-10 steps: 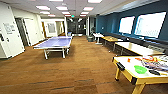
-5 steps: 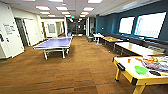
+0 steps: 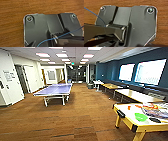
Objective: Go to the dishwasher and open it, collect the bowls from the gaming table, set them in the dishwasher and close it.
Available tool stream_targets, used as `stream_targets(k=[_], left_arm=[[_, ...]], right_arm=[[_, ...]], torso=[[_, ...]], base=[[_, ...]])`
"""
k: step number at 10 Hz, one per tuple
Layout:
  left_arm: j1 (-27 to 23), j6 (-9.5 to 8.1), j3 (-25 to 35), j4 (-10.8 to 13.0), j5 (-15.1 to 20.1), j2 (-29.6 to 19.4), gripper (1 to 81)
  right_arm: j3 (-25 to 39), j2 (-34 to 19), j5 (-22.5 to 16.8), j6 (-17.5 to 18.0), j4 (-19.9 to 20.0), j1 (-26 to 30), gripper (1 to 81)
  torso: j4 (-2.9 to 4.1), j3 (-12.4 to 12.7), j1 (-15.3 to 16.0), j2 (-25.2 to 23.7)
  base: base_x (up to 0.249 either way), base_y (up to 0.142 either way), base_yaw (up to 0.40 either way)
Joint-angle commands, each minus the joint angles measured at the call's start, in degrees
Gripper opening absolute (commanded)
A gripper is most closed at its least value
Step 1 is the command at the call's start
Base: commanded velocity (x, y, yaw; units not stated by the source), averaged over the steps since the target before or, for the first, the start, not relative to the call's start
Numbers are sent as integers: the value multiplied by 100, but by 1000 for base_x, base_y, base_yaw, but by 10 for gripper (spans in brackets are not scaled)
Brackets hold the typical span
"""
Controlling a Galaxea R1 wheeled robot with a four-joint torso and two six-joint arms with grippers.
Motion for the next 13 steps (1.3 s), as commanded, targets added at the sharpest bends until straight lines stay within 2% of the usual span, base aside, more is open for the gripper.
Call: stream_targets(k=[1, 5, 13], left_arm=[[-299, 7, -5, 6, 256, -19, 811], [-308, 7, -5, 6, 256, -28, 811], [-299, 51, -5, 32, 326, -10, 811]], right_arm=[[23, 34, -291, -5, 0, 271, 811], [5, 34, -291, 4, 0, 270, 811], [31, 34, -291, 4, 9, 262, 811]], torso=[[0, 0, 0, 0], [0, 0, -2, 0], [0, 0, -2, 0]], base=[[0, 0, 0], [0, 0, -145], [0, 0, -348]])
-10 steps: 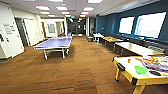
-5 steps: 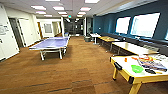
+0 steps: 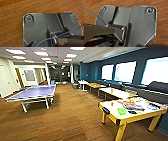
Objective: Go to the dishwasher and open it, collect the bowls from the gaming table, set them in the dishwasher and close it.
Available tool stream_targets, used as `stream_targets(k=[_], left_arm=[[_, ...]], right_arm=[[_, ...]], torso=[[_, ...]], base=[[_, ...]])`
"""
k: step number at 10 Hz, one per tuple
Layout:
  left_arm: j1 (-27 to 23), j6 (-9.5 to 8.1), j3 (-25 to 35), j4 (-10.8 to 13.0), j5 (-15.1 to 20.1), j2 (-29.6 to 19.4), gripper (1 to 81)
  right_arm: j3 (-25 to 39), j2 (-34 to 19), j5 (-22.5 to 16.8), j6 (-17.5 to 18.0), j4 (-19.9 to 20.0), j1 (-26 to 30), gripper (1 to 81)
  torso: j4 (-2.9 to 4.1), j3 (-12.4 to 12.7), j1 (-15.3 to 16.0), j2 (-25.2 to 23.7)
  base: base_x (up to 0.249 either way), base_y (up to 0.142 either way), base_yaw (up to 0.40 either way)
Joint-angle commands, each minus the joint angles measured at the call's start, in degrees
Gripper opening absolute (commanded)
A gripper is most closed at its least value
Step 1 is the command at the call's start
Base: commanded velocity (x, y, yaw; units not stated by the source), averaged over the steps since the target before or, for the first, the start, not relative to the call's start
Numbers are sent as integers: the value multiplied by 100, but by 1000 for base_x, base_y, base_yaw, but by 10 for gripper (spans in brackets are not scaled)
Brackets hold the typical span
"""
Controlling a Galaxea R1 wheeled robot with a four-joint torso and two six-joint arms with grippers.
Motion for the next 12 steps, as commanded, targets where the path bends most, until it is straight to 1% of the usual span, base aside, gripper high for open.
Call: stream_targets(k=[1, 5, 12], left_arm=[[-299, 54, -13, 25, 269, -26, 811], [-308, 71, 31, 34, 208, 18, 811], [-334, 71, 48, 25, 208, 0, 811]], right_arm=[[31, 39, -297, 10, 9, 259, 811], [-13, 4, -305, -8, 0, 321, 811], [-13, 21, -306, -16, -9, 373, 811]], torso=[[0, 0, 0, 0], [0, 0, 0, 0], [0, 0, 0, 0]], base=[[0, 0, -395], [0, 0, -396], [0, 0, -396]])
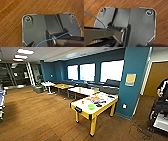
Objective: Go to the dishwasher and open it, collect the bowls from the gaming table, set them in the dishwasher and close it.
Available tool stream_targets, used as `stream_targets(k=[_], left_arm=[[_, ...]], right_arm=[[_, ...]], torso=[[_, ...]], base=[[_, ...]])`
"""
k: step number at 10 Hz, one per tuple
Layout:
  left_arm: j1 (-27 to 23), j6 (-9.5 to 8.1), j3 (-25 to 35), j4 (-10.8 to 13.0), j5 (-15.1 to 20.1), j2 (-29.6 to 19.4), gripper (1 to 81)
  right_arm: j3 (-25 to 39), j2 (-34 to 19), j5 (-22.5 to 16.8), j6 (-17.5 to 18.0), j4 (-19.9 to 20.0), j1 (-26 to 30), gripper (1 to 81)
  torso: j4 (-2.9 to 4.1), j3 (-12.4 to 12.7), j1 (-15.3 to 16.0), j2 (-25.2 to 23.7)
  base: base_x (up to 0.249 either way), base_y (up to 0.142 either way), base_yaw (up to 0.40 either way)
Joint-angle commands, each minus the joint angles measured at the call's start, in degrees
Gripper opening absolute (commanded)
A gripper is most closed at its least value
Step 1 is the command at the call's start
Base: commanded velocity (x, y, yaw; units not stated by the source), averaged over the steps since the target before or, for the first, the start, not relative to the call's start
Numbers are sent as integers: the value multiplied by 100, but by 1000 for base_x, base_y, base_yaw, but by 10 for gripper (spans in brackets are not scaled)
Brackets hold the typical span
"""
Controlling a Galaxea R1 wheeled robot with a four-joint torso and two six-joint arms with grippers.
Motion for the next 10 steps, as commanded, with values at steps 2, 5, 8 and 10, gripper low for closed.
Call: stream_targets(k=[2, 5, 8, 10], left_arm=[[-318, 51, 7, 34, 266, -11, 811], [-318, 42, 7, 16, 266, -19, 811], [-318, 33, -2, 25, 266, -2, 811], [-318, 33, 7, 25, 275, -28, 811]], right_arm=[[1, 21, -292, -14, -9, 253, 811], [9, 21, -292, -14, -9, 253, 811], [27, 21, -292, -14, -9, 253, 811], [36, 30, -292, -14, -9, 270, 811]], torso=[[0, 0, 0, 0], [0, 0, 0, 0], [0, 0, 0, 0], [0, 0, 0, 0]], base=[[0, 0, -396], [0, 0, -396], [0, 0, -291], [0, 0, -58]])
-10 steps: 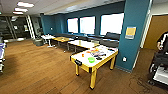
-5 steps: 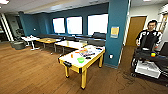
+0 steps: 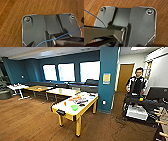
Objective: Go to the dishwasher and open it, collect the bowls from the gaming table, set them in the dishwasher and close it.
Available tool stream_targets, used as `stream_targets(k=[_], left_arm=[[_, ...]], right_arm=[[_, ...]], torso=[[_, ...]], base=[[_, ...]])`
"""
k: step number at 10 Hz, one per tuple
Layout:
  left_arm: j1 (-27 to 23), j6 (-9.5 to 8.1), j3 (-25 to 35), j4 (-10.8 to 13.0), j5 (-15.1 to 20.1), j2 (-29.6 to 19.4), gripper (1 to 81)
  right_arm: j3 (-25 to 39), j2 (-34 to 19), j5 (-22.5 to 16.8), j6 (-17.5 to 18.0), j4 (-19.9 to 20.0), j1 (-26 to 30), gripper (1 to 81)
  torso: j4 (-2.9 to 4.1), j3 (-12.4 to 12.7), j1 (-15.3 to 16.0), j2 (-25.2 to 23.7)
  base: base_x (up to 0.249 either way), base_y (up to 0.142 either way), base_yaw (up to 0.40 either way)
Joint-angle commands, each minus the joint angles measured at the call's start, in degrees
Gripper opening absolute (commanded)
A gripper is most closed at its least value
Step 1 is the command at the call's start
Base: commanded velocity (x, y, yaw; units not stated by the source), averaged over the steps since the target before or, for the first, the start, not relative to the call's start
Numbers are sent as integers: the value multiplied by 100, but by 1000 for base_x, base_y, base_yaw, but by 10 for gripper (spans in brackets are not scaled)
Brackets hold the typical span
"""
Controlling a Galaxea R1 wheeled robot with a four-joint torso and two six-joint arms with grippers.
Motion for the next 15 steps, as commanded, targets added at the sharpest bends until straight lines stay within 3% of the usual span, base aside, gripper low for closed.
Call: stream_targets(k=[1, 7, 12, 15], left_arm=[[-290, 44, -3, 25, 274, -35, 811], [-273, 44, -3, -19, 265, -8, 811], [-273, 44, -3, -28, 265, -17, 811], [-265, 44, -3, -36, 265, -26, 811]], right_arm=[[32, 28, -269, -12, -6, 284, 811], [33, 28, -269, -12, -6, 284, 811], [32, 28, -269, -12, -6, 275, 811], [41, 36, -269, -12, -6, 284, 811]], torso=[[0, 0, 0, 0], [0, 0, 0, 0], [0, 0, -7, -2], [0, 0, -9, -2]], base=[[0, 0, 0], [0, 0, 0], [97, 0, 0], [92, 78, 0]])
